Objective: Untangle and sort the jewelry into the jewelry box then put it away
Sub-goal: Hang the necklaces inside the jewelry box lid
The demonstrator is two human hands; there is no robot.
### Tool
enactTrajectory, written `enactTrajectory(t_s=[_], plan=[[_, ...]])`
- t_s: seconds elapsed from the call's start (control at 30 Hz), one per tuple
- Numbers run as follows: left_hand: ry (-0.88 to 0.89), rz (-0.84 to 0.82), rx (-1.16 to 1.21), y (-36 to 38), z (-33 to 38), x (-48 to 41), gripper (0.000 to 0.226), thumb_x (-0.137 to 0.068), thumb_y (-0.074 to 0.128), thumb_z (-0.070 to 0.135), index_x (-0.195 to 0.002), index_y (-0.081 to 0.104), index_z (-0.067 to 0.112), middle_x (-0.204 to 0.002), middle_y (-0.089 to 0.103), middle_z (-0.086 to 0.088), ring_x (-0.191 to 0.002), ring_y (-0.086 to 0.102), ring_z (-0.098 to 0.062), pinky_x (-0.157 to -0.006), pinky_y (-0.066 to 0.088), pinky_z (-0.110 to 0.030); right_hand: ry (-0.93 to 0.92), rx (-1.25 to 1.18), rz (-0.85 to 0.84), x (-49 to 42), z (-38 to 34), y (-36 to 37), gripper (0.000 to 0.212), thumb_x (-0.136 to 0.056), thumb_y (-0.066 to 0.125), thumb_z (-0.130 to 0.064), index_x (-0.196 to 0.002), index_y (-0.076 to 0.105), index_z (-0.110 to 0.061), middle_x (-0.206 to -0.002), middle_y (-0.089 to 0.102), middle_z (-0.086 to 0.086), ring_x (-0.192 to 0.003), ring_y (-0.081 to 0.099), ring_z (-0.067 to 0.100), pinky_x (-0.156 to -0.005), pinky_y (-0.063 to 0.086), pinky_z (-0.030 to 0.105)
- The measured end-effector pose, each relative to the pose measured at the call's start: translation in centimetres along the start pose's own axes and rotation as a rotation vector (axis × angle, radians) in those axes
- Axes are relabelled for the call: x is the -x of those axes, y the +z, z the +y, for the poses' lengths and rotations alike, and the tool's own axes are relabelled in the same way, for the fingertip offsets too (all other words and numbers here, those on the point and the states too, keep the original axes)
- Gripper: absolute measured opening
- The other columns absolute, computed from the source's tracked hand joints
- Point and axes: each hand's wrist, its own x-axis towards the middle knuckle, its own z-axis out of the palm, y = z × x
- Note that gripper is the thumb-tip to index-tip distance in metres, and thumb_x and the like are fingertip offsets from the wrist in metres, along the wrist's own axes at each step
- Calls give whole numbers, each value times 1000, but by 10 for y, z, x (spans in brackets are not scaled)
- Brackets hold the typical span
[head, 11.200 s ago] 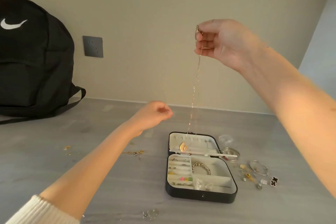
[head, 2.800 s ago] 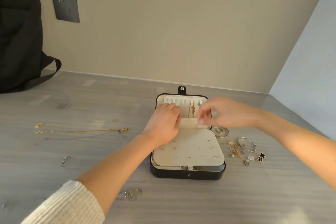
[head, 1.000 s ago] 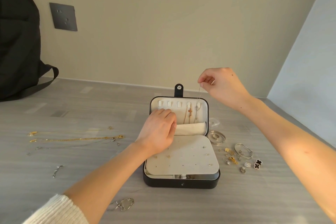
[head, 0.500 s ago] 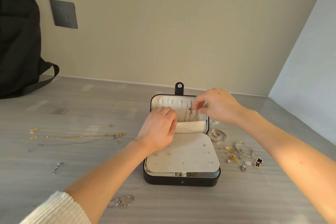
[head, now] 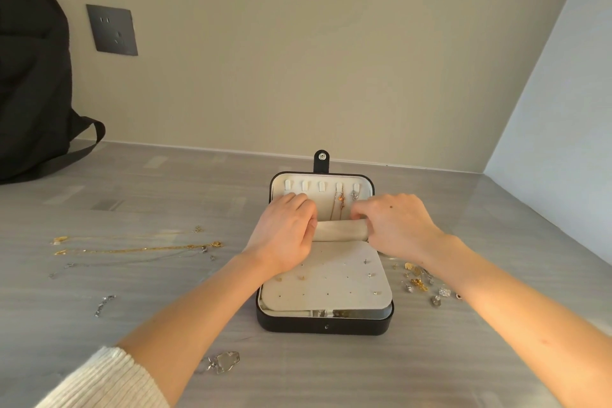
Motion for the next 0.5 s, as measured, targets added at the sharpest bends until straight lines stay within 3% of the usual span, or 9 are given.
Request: enactTrajectory(t_s=[0.2, 0.33, 0.5], plan=[[8, -11, -12, -1, 1, 0, 31, -82, 25, 24, -74, 52, 12, -74, 53, -1, -68, 47, -19, -66, 39, -29, 96, -120, -51, 3, 2, -1, 31, -82, 46, -10, -106, 57, -26, -96, 61, -3, -82, 50, 21, -66, 32, 27], [-6, -17, -8, 0, -2, 0, 15, -85, 41, 13, -76, 53, 11, -77, 55, -2, -72, 47, -20, -68, 36, -28, 116, -244, 38, 8, 5, -2, 35, -84, 44, -9, -107, 58, -32, -68, 47, -18, -78, 45, 15, -66, 32, 26], [-85, -172, -8, 4, -4, -8, 13, -91, 43, 13, -89, 56, 11, -93, 57, -3, -89, 49, -21, -77, 31, -25, 158, -331, 119, 11, 8, -6, 33, -86, 44, -9, -104, 61, -31, -60, 48, -13, -67, 47, 17, -64, 34, 27]])
